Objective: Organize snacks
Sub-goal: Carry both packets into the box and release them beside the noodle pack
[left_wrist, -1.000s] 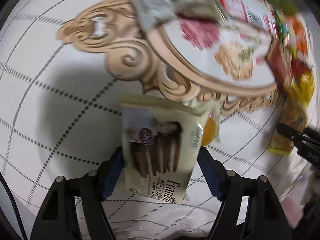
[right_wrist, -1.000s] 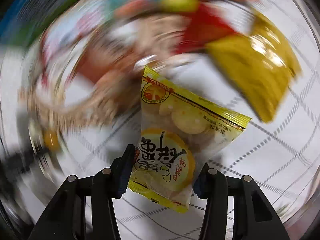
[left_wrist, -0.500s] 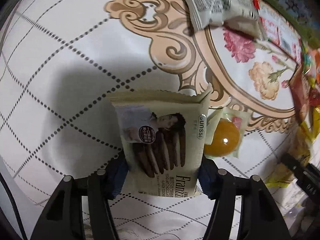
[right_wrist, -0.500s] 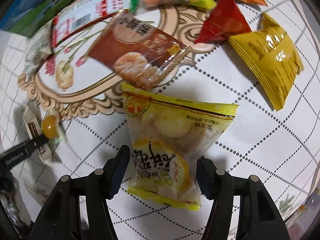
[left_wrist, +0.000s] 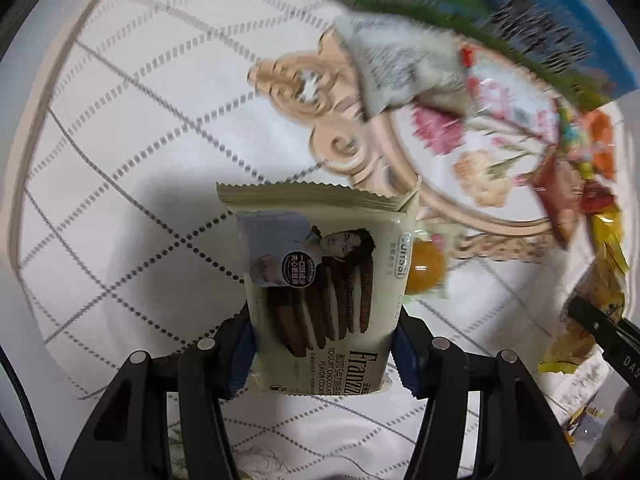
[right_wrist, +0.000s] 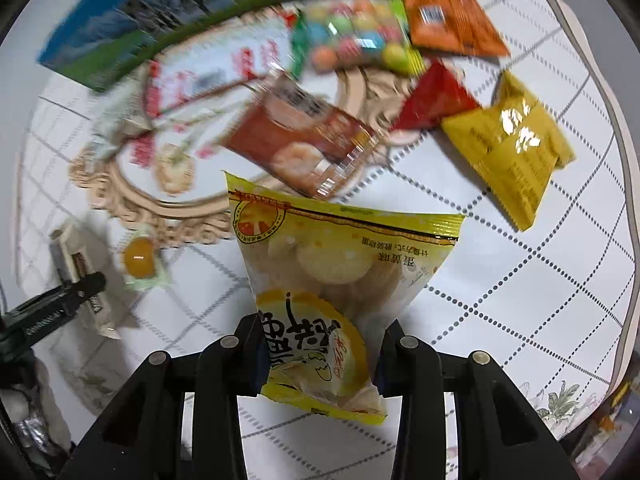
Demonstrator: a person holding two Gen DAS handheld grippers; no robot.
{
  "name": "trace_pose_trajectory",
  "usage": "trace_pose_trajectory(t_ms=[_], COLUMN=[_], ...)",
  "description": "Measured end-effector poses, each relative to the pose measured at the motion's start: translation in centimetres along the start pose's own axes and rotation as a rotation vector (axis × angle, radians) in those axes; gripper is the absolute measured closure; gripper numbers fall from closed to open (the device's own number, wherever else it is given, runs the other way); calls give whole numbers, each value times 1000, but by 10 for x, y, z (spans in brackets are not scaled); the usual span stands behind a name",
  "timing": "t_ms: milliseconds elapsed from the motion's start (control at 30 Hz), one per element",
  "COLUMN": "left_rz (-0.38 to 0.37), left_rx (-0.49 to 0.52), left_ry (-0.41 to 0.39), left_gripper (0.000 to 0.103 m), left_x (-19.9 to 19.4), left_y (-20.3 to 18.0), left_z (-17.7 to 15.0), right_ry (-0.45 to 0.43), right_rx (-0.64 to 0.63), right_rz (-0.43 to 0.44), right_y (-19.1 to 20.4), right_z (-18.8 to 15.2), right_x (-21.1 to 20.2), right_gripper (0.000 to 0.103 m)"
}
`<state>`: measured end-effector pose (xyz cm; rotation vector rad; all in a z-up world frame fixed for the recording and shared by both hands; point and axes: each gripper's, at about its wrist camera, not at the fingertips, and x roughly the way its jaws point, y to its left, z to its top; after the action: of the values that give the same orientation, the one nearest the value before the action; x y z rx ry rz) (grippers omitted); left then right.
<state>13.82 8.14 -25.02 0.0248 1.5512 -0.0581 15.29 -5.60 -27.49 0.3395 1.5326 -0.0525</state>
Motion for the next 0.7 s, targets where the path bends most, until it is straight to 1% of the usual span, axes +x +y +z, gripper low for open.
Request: trace_pose_trajectory(t_ms=[33, 133, 200, 233, 267, 300, 333, 367, 400, 433, 467, 500, 567, 600, 633, 700], left_rz=[-13, -74, -124, -142, -159, -168, -172, -175, -172, -160, -155, -149, -142, -139, -142, -158], left_rx=[5, 9, 17, 24, 31, 40, 51, 56, 60, 59, 58, 52, 44, 34, 31, 13], left_ry=[-13, -55, -91, -107, -131, -157, -178, -189, -205, -220, -222, -218, -198, -184, -170, -120], left_gripper=[47, 47, 47, 47, 47, 47, 47, 47, 47, 47, 47, 47, 47, 46, 46, 46], left_x=[-9, -46, -77, -84, -99, -114, -126, -137, -152, -159, -163, -166, -157, -153, -150, -132], left_y=[-4, -20, -36, -41, -49, -60, -70, -66, -65, -71, -70, -72, -75, -77, -78, -82], left_z=[0, 11, 28, 42, 56, 72, 88, 105, 127, 148, 161, 183, 217, 236, 248, 278], right_ry=[-12, -52, -93, -114, -132, -157, -177, -198, -217, -247, -267, -287, -296, -293, -288, -273], right_rx=[-11, -35, -58, -72, -80, -90, -98, -109, -118, -130, -137, -148, -154, -160, -164, -176], right_rz=[20, 75, 120, 140, 157, 179, 190, 195, 196, 188, 178, 165, 151, 145, 137, 119], right_y=[-11, -5, 4, 8, 12, 13, 22, 33, 36, 44, 46, 46, 52, 54, 55, 59], right_z=[2, 12, 30, 43, 51, 66, 72, 87, 103, 123, 136, 156, 192, 207, 228, 256], right_x=[-14, -51, -84, -101, -107, -124, -127, -130, -143, -148, -155, -162, -163, -162, -162, -152], right_gripper=[62, 62, 62, 62, 62, 62, 62, 62, 62, 62, 62, 62, 62, 62, 62, 62])
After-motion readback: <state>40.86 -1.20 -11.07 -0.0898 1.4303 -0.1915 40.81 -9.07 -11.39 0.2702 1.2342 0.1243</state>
